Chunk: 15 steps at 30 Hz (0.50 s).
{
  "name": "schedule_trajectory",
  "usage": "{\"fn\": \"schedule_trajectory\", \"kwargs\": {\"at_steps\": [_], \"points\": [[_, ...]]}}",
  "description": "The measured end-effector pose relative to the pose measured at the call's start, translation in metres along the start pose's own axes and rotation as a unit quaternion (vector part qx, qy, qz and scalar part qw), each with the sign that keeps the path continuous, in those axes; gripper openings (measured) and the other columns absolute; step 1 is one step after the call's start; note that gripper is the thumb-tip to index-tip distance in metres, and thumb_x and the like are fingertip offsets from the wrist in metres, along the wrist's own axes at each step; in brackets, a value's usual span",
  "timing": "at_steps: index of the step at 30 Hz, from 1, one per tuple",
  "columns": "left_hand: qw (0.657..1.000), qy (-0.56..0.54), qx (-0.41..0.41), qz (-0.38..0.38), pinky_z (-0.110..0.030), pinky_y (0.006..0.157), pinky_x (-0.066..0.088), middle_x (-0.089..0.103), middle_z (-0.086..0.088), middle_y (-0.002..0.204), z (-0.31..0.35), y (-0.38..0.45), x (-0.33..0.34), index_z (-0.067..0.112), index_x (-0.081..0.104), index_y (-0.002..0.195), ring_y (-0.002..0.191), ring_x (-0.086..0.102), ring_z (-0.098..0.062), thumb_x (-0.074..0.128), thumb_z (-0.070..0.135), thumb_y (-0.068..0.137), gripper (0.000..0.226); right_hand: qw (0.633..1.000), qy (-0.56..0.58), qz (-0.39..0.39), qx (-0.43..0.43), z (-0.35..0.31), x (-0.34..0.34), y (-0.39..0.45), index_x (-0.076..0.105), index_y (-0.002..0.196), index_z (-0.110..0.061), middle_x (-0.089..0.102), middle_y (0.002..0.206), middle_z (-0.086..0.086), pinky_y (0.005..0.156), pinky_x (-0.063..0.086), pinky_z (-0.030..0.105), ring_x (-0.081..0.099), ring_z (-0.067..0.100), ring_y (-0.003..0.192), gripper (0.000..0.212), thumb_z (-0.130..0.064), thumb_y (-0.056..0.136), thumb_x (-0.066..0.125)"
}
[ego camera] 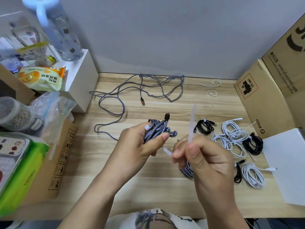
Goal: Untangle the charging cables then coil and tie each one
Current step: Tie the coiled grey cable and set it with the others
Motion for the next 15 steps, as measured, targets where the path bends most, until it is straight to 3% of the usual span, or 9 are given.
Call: {"fn": "schedule_trajectory", "kwargs": {"at_steps": [5, 8, 12, 15], "points": [[1.0, 0.012, -0.002, 0.001, -0.016, 0.049, 0.033, 0.046, 0.01, 0.048, -0.002, 0.001, 0.001, 0.026, 0.054, 0.061, 0.047, 0.041, -0.002, 0.057, 0.038, 0.078, 0.021, 0.997, -0.026, 0.001, 0.074, 0.004, 0.001, -0.001, 0.063, 0.058, -0.025, 0.056, 0.052, 0.001, 0.049, 0.037, 0.011, 0.047, 0.005, 0.046, 0.019, -0.036, 0.072, 0.063], [1.0, 0.018, 0.003, 0.001, -0.013, 0.047, 0.031, 0.043, 0.012, 0.049, 0.0, 0.0, 0.001, 0.035, 0.056, 0.056, 0.047, 0.039, -0.003, 0.061, 0.034, 0.081, 0.025, 0.988, -0.048, -0.001, 0.147, 0.014, 0.001, -0.001, 0.055, 0.048, -0.016, 0.047, 0.044, 0.004, 0.045, 0.032, 0.013, 0.04, 0.007, 0.041, 0.028, -0.039, 0.064, 0.06], [0.999, 0.033, 0.018, 0.006, -0.014, 0.046, 0.027, 0.041, 0.013, 0.052, 0.001, -0.001, 0.002, 0.02, 0.05, 0.061, 0.05, 0.032, -0.004, 0.06, 0.036, 0.077, 0.024, 0.979, -0.063, -0.008, 0.192, 0.02, 0.002, -0.001, 0.054, 0.044, -0.017, 0.043, 0.042, 0.001, 0.043, 0.031, 0.014, 0.036, 0.009, 0.038, 0.028, -0.04, 0.058, 0.059], [0.999, 0.037, 0.017, -0.008, -0.02, 0.049, 0.027, 0.04, 0.012, 0.054, -0.002, -0.001, 0.002, 0.025, 0.049, 0.064, 0.054, 0.03, -0.006, 0.06, 0.045, 0.074, 0.025, 0.978, -0.048, -0.026, 0.201, 0.021, 0.005, 0.0, 0.055, 0.043, -0.019, 0.043, 0.042, 0.002, 0.043, 0.032, 0.014, 0.037, 0.008, 0.037, 0.025, -0.039, 0.058, 0.059]]}}
Point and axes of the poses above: each hand's wrist, its own y-axis towards the middle knuckle, its own x-axis out of the palm, z = x × y, the point moved 5 cm from there along y, towards the middle knuckle
